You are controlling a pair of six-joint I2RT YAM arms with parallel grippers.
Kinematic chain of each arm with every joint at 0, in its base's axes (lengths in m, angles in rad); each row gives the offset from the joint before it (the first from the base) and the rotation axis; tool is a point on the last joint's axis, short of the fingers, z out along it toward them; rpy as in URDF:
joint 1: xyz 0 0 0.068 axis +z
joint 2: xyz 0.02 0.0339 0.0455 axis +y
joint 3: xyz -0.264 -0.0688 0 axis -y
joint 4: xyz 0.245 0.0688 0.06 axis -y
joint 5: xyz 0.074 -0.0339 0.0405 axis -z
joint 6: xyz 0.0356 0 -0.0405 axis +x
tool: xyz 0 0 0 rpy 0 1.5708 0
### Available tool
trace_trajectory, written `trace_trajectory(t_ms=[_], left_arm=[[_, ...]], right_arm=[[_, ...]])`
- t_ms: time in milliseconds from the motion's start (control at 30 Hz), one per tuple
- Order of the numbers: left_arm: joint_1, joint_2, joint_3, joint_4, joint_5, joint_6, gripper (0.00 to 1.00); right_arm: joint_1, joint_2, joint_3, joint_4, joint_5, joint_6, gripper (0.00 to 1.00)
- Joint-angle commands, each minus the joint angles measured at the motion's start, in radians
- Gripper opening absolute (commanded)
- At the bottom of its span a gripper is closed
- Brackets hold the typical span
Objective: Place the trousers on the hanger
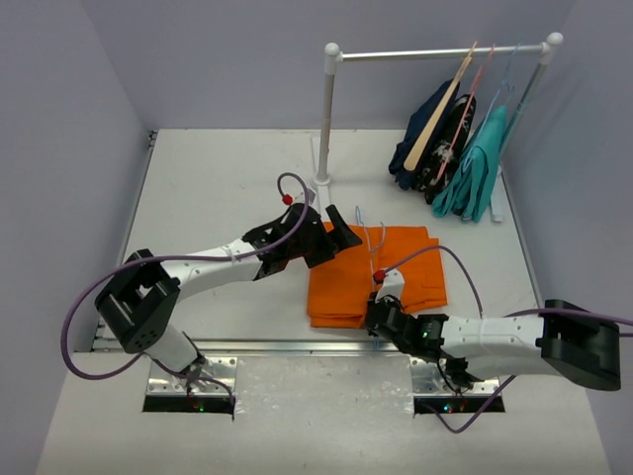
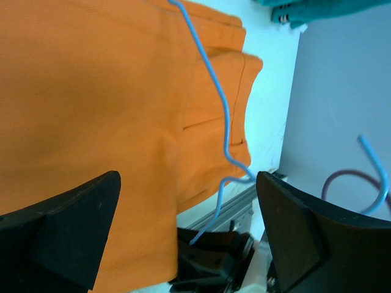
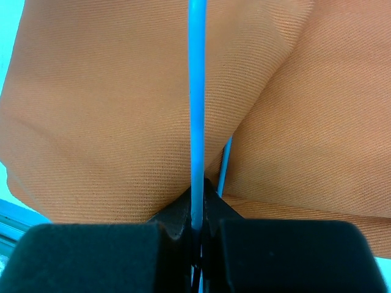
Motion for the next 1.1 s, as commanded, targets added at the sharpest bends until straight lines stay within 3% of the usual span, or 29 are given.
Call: trace_trajectory(t_ms=[0,200,400,433,467,533,567,633,700,833,867,967,1067], left_arm=[[0.041,0.087,0.147,0.1,0.01,-0.071,0.93],[0.061,0.281,0.251,0.158,0.124,-0.125,0.91],[0.061,0.376,0.261,0.219,0.218,-0.142,0.63],[0.061,0.371,0.234,0.228,0.219,-0.143,0.58],[0.063,0.357,0.221,0.234,0.215,-0.145,0.37],[0.066,0.342,0.205,0.229,0.205,-0.138,0.1],[0.069,0.333,0.205,0.225,0.204,-0.134,0.03],[0.075,0.321,0.208,0.206,0.205,-0.12,0.0],[0.086,0.313,0.214,0.185,0.207,-0.103,0.0],[0.116,0.322,0.22,0.163,0.246,-0.071,0.0],[0.136,0.329,0.217,0.158,0.279,-0.041,0.0],[0.168,0.33,0.222,0.104,0.301,0.033,0.0],[0.181,0.325,0.221,0.082,0.325,0.08,0.0]], right_arm=[[0.012,0.021,0.018,0.026,-0.034,-0.039,0.0],[0.012,0.035,0.022,0.024,-0.022,-0.075,0.0],[0.01,0.072,0.045,0.026,-0.016,-0.086,0.0],[0.01,0.073,0.045,0.028,-0.016,-0.087,0.0],[0.01,0.075,0.048,0.029,-0.017,-0.087,0.0],[0.012,0.078,0.051,0.029,-0.019,-0.089,0.0],[0.012,0.081,0.053,0.027,-0.021,-0.089,0.0],[0.012,0.082,0.056,0.025,-0.03,-0.09,0.01],[0.011,0.069,0.058,0.019,-0.045,-0.098,0.13],[0.012,0.014,0.076,-0.028,-0.101,-0.143,0.62],[-0.004,-0.032,0.087,-0.066,-0.183,-0.172,0.76],[-0.065,-0.173,0.12,-0.201,-0.373,-0.199,0.9],[-0.103,-0.274,0.14,-0.314,-0.54,-0.193,0.91]])
